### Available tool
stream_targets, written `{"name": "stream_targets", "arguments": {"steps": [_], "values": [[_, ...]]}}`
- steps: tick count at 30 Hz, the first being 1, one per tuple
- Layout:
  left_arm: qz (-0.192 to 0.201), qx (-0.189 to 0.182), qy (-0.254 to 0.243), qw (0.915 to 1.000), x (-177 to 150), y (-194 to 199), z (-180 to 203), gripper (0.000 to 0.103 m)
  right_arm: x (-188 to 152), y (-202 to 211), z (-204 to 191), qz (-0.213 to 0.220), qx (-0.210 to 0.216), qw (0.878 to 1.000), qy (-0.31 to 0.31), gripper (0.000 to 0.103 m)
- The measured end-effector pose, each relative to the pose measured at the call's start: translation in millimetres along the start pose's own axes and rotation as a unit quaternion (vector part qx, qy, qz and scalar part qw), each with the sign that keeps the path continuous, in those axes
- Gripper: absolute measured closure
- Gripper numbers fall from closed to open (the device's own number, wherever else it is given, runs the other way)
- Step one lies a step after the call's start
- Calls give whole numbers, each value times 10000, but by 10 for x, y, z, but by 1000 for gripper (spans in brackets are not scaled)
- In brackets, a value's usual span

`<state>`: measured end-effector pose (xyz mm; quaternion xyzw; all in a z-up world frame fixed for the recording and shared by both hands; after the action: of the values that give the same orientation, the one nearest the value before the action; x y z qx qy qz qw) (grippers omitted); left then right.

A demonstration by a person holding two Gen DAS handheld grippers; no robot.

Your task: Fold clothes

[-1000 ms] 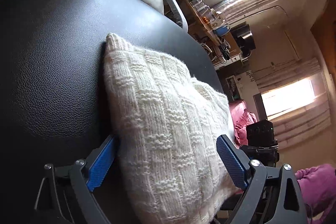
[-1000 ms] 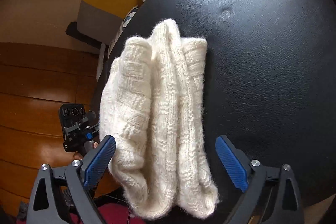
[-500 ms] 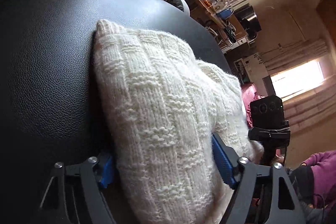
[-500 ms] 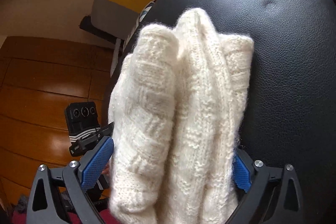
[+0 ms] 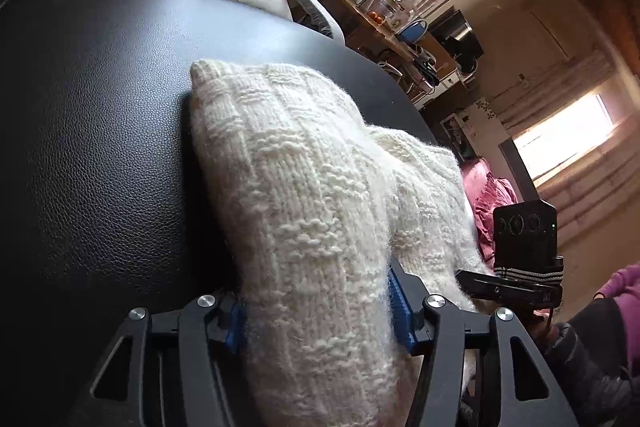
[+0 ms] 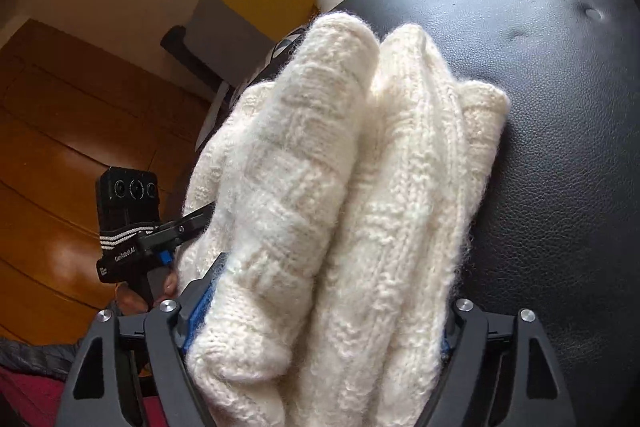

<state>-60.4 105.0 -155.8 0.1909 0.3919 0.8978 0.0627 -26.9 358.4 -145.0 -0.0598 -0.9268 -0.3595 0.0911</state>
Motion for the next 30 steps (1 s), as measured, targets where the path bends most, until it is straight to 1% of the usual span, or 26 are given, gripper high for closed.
{"name": "stream_targets", "arguments": {"steps": [2,3,4,5,6,7,8,10,11,13,15,19,22,25,28,30], "values": [[-31,-22,75,10000,6,-10,-15,41,8,-41,-51,-2,-51,10000,-40,15],[-37,-59,147,9999,13,-23,-30,39,44,-83,-73,-94,-65,9999,-59,15],[-14,-59,168,9998,10,-28,-36,38,72,-109,-69,-143,-75,9998,-150,19],[27,-21,147,9999,2,-27,-27,38,90,-115,-32,-138,-78,9993,-330,33],[71,32,68,9999,-7,-20,13,40,88,-117,-39,-104,-161,9991,-368,37],[119,101,-71,9999,-15,-9,82,48,61,-113,-101,-34,-347,9991,-227,42],[161,144,-218,9995,-23,10,155,54,31,-103,-152,46,-469,9988,-146,46],[192,21,-418,9989,-10,57,276,57,-36,-69,-226,236,-550,9981,-139,50],[200,-67,-500,9985,1,79,331,58,-70,-48,-245,331,-525,9979,-157,51],[229,-316,-614,9973,56,114,446,58,-138,12,-224,506,-268,9981,-248,52],[239,-486,-815,9952,133,111,604,58,-196,118,-203,715,-113,9969,-313,52],[198,-706,-1212,9899,415,13,1026,58,-251,512,-165,1227,-107,9916,-396,52],[136,-853,-1556,9840,688,-114,1409,58,-293,811,-136,1608,-103,9859,-457,52],[58,-885,-1986,9761,985,-309,1845,57,-310,1172,-71,1994,-298,9782,-491,52],[-106,-875,-2263,9701,1269,-595,2201,57,-313,1564,93,2313,-611,9693,-564,52],[-299,-742,-2381,9679,1402,-879,2347,56,-297,1736,233,2416,-911,9638,-665,52]]}}
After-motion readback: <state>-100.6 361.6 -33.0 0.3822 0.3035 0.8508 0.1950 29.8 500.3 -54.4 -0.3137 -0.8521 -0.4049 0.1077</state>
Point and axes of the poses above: each gripper's, at about its wrist camera, not at the fingertips, and y roughly against the way its jaws point, z to its right, x to its top, the point moved 4 cm from there along -y, roughly the way its jaws point, and after that the axes turned 13 degrees about -z, right-handed, at the moved point
